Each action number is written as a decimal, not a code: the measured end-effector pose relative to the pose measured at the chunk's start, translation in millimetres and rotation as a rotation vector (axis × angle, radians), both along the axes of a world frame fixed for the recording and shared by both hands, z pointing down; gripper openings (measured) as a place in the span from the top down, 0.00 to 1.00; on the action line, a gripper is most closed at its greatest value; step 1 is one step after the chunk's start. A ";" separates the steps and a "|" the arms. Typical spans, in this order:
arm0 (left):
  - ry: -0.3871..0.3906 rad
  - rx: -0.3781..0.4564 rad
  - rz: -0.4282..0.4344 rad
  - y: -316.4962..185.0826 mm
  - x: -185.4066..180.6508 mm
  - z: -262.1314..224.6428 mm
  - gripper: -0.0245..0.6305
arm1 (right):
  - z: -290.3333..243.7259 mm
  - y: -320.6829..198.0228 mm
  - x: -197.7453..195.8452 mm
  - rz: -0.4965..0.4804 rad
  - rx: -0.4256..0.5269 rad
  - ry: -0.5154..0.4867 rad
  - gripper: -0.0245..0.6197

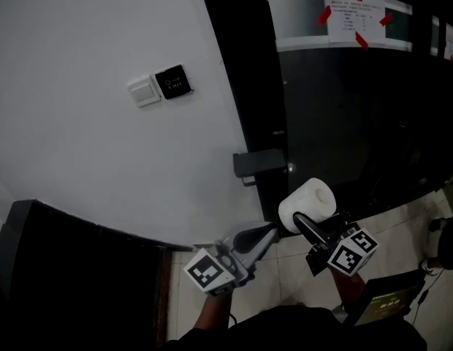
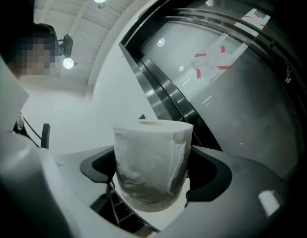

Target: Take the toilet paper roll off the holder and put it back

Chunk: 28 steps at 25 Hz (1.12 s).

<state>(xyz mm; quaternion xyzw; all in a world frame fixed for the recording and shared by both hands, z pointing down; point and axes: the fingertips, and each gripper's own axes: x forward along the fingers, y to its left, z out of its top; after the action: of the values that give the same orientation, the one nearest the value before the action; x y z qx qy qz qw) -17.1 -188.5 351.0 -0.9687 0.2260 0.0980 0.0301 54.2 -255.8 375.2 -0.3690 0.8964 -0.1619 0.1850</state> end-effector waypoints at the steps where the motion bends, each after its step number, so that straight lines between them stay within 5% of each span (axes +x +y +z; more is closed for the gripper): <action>1: 0.000 0.002 -0.001 0.2 0.4 -0.6 0.97 | 0.7 -0.2 -0.4 -0.001 -0.002 0.002 0.30; 24: 0.015 -0.016 -0.040 -1.3 -13.4 -1.9 0.97 | -1.3 5.1 -20.1 -0.046 -0.021 0.009 0.30; 28: 0.014 -0.013 -0.038 -3.7 -14.5 -0.7 0.97 | 4.3 0.9 -12.3 -0.044 -0.042 -0.078 0.30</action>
<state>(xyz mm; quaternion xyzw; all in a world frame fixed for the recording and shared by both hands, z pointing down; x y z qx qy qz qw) -31.6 -192.2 350.3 -0.9637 0.2452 0.1029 0.0240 41.9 -254.9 379.5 -0.3462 0.8928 -0.1989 0.2084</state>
